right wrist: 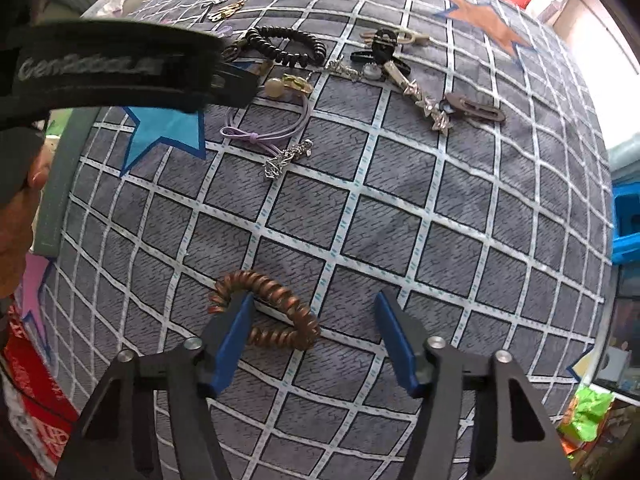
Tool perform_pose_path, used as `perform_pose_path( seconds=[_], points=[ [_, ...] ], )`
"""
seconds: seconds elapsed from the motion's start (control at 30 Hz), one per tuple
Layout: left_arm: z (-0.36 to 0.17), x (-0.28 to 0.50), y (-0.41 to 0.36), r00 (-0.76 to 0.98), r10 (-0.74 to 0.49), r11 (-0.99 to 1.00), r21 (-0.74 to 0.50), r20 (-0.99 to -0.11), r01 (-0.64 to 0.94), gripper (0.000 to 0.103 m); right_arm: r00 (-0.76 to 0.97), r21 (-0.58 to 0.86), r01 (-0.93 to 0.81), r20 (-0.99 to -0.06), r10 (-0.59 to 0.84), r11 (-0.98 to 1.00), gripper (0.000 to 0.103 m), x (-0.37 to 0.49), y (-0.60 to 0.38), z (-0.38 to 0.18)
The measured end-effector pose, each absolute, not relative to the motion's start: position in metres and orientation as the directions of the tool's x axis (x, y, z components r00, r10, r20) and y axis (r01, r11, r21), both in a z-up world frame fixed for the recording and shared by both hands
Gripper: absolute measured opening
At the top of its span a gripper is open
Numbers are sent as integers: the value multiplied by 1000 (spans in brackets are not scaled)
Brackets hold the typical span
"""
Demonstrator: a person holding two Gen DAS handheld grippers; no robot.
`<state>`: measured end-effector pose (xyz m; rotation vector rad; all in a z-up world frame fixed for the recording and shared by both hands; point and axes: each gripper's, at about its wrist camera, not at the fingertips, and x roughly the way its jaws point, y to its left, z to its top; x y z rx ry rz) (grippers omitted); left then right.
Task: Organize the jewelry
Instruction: 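Grasp the lilac beaded hair tie with the left tool while the right tool grasps the brown coil hair tie, then carry the lilac hair tie and brown coil hair tie over the cream tray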
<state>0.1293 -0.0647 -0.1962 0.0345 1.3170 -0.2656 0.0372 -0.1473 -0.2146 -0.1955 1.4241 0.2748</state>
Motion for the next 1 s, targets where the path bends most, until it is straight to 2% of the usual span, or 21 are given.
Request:
perform_pose_path(
  seconds=[0.03, 0.1, 0.13, 0.2, 0.23, 0.43, 0.47, 0.53, 0.63, 0.67, 0.7, 0.73, 1.0],
  points=[
    [-199, 129, -68, 214, -178, 968, -131, -961, 216, 79, 137, 10, -302, -989, 53, 953, 52, 34, -146, -214],
    [-202, 129, -72, 207, -180, 967, -134, -962, 217, 79, 151, -1, -282, -988, 44, 960, 32, 27, -147, -213],
    [-203, 127, -74, 206, -181, 966, -135, -962, 219, 79, 152, 1, -266, -987, 43, 964, 28, 26, -150, -213],
    [-205, 126, -79, 205, -179, 966, -132, -962, 223, 71, 152, 7, -246, -987, 46, 969, 16, 24, -158, -212],
    [-207, 125, -81, 196, -176, 965, -131, -965, 226, 65, 151, 11, -238, -987, 48, 971, 15, 24, -160, -213],
    [-212, 124, -89, 192, -156, 966, -110, -969, 234, 58, 150, 29, -210, -987, 62, 977, 13, 16, -162, -214],
    [-212, 124, -91, 195, -150, 966, -101, -969, 237, 49, 150, 33, -204, -987, 64, 978, 13, 13, -161, -215],
    [-211, 126, -91, 198, -139, 966, -88, -970, 244, 41, 149, 37, -200, -987, 68, 979, 13, 12, -159, -215],
    [-213, 129, -94, 196, -143, 966, -94, -970, 239, 35, 147, 43, -198, -987, 73, 979, 13, 10, -161, -214],
    [-212, 129, -94, 197, -142, 967, -93, -970, 239, 24, 145, 45, -197, -987, 75, 979, 13, 16, -167, -214],
    [-213, 130, -94, 195, -141, 966, -92, -971, 240, 18, 142, 50, -194, -987, 78, 980, 13, 21, -163, -215],
    [-213, 130, -92, 192, -146, 966, -98, -970, 240, 5, 139, 56, -190, -987, 84, 980, 13, 22, -164, -215],
    [-203, 121, -74, 173, -214, 959, -173, -962, 224, 3, 103, 153, -134, -980, 168, 979, 12, 44, -195, -208]
  ],
)
